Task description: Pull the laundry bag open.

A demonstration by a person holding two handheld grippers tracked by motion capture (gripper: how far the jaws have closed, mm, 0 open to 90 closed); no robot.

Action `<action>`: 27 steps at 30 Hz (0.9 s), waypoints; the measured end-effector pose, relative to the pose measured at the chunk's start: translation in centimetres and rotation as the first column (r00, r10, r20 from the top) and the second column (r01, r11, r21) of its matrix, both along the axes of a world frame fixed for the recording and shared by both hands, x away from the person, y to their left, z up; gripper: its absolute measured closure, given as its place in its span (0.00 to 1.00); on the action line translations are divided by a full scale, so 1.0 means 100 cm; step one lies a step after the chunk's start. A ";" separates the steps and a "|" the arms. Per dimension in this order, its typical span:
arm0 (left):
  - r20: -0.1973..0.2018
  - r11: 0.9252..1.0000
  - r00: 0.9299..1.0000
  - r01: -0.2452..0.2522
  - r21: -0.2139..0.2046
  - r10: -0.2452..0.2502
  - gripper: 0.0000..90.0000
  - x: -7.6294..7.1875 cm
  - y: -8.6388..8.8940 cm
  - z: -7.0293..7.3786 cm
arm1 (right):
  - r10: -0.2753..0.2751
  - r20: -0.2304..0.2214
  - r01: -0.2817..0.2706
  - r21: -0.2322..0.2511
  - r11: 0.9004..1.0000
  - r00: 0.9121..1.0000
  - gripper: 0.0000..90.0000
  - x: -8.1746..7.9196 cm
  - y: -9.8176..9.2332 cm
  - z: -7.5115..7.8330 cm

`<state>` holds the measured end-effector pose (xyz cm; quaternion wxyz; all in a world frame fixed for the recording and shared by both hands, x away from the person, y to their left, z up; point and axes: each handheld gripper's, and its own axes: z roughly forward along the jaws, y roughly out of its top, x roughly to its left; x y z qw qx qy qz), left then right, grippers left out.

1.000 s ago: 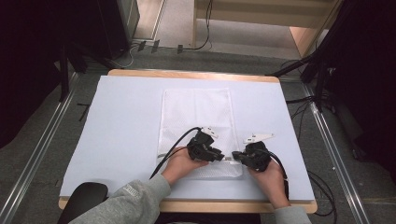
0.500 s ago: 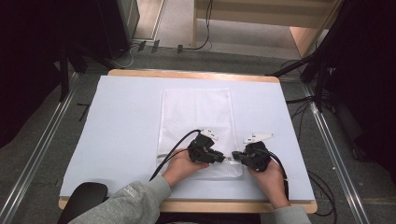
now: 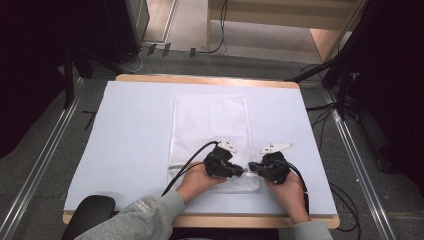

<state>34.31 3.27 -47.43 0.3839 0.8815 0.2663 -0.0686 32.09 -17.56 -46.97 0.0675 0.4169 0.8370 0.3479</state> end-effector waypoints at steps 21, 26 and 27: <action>-0.145 0.999 0.989 -0.028 -0.021 0.024 0.98 0.016 0.005 0.000 | 0.075 0.058 -0.073 -0.040 0.997 0.996 1.00 -0.007 0.002 0.000; -0.146 1.000 0.989 -0.018 -0.008 0.017 0.98 0.016 0.004 0.002 | 0.077 0.062 -0.076 -0.025 0.997 0.995 1.00 -0.007 0.001 -0.001; -0.152 1.000 0.988 -0.020 -0.009 0.019 0.98 0.016 0.004 0.002 | 0.077 0.064 -0.076 -0.023 0.997 0.995 1.00 -0.007 0.000 -0.002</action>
